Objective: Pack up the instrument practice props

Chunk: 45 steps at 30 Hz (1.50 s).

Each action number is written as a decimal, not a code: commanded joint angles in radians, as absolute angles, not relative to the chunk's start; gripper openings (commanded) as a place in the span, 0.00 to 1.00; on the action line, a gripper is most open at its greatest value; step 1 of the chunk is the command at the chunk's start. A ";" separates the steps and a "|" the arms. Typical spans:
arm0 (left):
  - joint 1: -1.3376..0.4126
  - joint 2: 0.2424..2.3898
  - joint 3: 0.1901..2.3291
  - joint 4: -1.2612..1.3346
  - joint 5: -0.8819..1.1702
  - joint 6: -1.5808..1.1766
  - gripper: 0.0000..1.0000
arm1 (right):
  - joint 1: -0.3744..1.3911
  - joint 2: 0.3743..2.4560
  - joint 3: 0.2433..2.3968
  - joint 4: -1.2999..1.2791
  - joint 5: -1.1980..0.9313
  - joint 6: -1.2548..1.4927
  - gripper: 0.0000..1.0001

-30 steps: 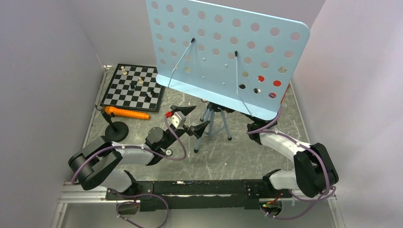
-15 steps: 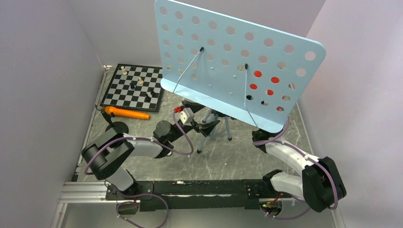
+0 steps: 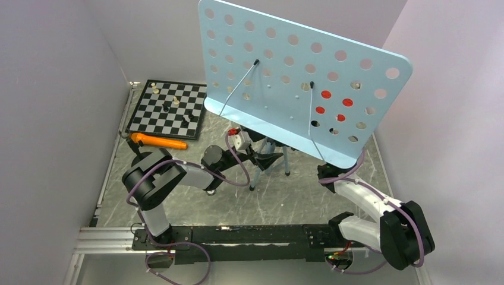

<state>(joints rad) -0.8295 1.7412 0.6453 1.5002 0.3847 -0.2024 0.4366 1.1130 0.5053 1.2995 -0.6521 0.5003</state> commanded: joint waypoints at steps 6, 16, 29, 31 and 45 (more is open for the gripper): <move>-0.803 1.803 0.689 1.531 0.520 -0.268 0.66 | 0.436 1.160 0.466 1.059 -0.699 0.584 0.00; -0.795 1.806 0.685 1.524 0.572 -0.303 0.89 | 0.437 1.163 0.466 1.058 -0.710 0.583 0.00; -0.768 1.893 0.713 1.605 0.718 -0.431 0.50 | 0.436 1.144 0.471 1.027 -0.718 0.562 0.00; -0.766 1.893 0.716 1.593 0.725 -0.423 0.36 | 0.436 1.141 0.472 1.021 -0.722 0.559 0.00; -0.767 1.701 0.629 1.432 0.632 -0.294 0.00 | 0.438 1.129 0.507 1.005 -0.701 0.554 0.00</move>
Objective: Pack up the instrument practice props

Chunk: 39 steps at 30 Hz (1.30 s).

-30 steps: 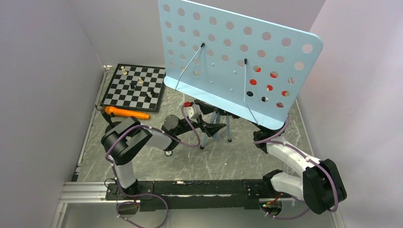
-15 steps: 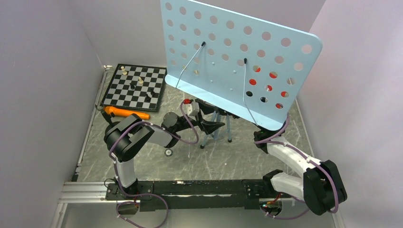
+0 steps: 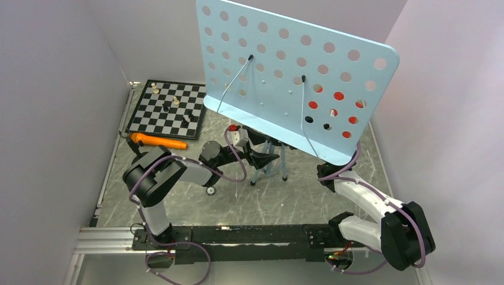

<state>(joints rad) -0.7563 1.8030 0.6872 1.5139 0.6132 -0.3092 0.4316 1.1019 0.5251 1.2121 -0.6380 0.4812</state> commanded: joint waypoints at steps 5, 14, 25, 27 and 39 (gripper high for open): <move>-0.768 1.557 0.597 1.295 0.555 -0.219 0.00 | 0.452 1.136 0.552 1.017 -0.691 0.575 0.00; -0.797 1.382 0.591 1.114 0.449 -0.157 0.00 | 0.467 1.194 0.632 1.077 -0.665 0.673 0.00; -0.836 1.183 0.536 1.043 0.315 -0.092 0.00 | 0.485 1.244 0.717 1.177 -0.650 0.790 0.00; -0.844 1.147 0.534 1.019 0.300 -0.079 0.00 | 0.489 1.259 0.737 1.199 -0.645 0.832 0.00; -0.899 0.986 0.507 0.886 0.189 -0.017 0.00 | 0.509 1.370 0.785 1.390 -0.641 1.038 0.00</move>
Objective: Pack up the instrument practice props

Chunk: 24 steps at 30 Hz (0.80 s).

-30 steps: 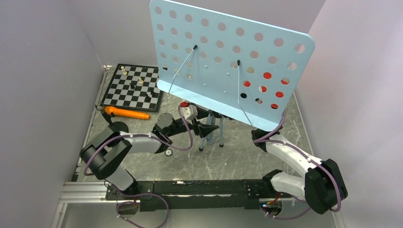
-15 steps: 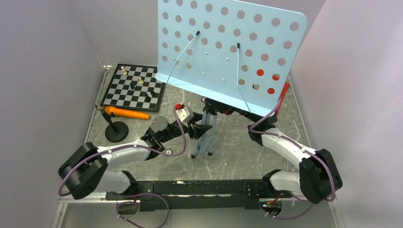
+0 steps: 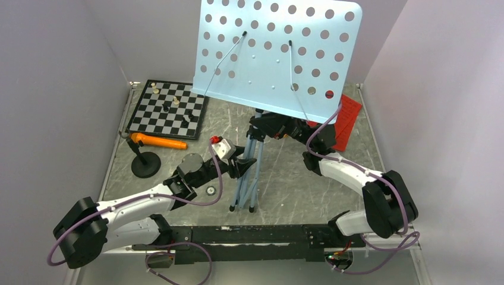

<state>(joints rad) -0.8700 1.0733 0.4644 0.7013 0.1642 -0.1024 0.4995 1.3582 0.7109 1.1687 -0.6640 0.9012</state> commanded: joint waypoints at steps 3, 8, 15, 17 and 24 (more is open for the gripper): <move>-0.903 0.969 0.500 0.862 0.176 -0.016 0.00 | 0.509 1.384 0.775 1.446 -0.626 1.069 0.00; -0.916 0.933 0.494 0.792 0.137 -0.042 0.00 | 0.507 1.428 0.761 1.502 -0.607 1.135 0.00; -0.929 0.870 0.449 0.705 0.033 -0.104 0.00 | 0.496 1.532 0.806 1.521 -0.629 1.261 0.00; -0.935 0.876 0.436 0.709 0.012 -0.119 0.00 | 0.497 1.562 0.817 1.533 -0.628 1.268 0.00; -0.948 0.932 0.397 0.761 -0.094 -0.151 0.00 | 0.476 1.652 0.833 1.561 -0.621 1.300 0.00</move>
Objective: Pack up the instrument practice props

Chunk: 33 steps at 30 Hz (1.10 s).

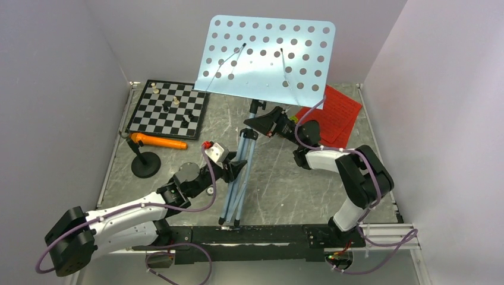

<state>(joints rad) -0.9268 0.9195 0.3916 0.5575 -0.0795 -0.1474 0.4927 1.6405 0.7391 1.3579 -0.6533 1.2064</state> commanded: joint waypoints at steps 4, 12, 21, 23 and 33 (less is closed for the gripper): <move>-0.948 0.991 0.386 0.814 -0.165 -0.151 0.00 | 0.447 1.756 0.865 1.621 -0.641 1.387 0.00; -0.948 1.114 0.378 0.917 -0.239 -0.137 0.00 | 0.416 1.839 0.865 1.610 -0.675 1.362 0.00; -0.949 1.194 0.377 0.918 -0.264 -0.159 0.00 | 0.392 1.908 0.835 1.630 -0.677 1.370 0.00; -0.949 1.201 0.375 0.903 -0.273 -0.175 0.00 | 0.389 1.917 0.833 1.624 -0.680 1.364 0.00; -0.948 1.195 0.364 0.755 -0.234 -0.299 0.34 | 0.380 1.977 0.818 1.623 -0.684 1.356 0.00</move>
